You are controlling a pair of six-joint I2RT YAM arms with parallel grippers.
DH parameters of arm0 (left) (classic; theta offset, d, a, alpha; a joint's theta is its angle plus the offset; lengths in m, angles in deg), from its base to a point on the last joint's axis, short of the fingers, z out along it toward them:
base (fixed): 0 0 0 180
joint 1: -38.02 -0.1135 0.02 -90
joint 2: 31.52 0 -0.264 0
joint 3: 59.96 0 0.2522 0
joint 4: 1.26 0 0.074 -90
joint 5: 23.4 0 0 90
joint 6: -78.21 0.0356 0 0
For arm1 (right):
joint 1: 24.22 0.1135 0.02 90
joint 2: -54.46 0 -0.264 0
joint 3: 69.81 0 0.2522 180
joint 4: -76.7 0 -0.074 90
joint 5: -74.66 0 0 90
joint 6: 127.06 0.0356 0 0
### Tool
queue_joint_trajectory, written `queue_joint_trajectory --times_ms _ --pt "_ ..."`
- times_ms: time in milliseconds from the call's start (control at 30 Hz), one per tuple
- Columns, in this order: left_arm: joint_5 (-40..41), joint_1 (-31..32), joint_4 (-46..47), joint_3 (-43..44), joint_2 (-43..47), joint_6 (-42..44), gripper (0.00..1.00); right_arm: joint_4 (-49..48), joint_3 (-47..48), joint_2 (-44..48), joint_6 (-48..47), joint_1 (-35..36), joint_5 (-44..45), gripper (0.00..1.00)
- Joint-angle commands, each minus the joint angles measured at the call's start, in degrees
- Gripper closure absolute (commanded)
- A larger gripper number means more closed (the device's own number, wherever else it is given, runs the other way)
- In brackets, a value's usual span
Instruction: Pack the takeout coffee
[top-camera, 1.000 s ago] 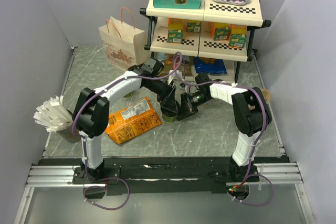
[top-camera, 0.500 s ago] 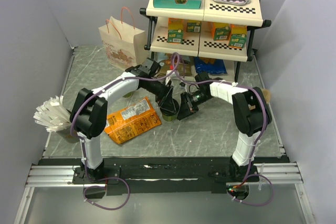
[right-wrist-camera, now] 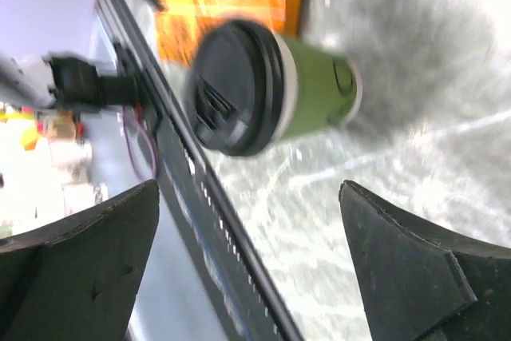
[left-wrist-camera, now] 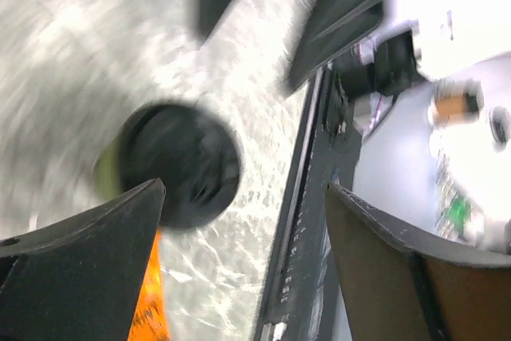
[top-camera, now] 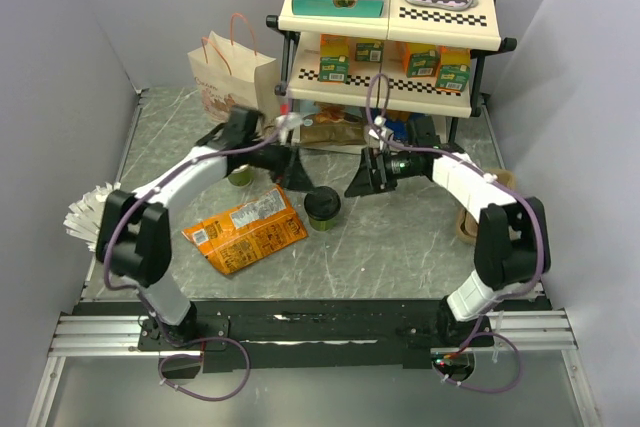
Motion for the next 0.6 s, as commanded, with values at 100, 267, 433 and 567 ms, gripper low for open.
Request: queue_joint_trajectory --times_ms 100,267,433,567 --pt "2.7 -8.5 17.7 -13.1 3.7 -23.3 0.11 -16.9 -0.8 -0.8 15.2 -0.3 -7.0 0.00" --pt "1.0 -8.9 25.1 -14.5 1.2 -29.3 0.11 -20.8 -0.3 -6.3 18.7 -0.4 -11.3 0.05" --pt "-0.7 -8.9 26.6 -12.7 -3.8 -31.5 0.11 -23.7 0.6 -10.3 21.4 -0.3 -12.7 0.11" --pt "-1.4 -8.9 26.6 -11.6 -7.0 -31.3 0.12 -25.6 0.7 -12.7 23.2 -0.3 -14.9 0.17"
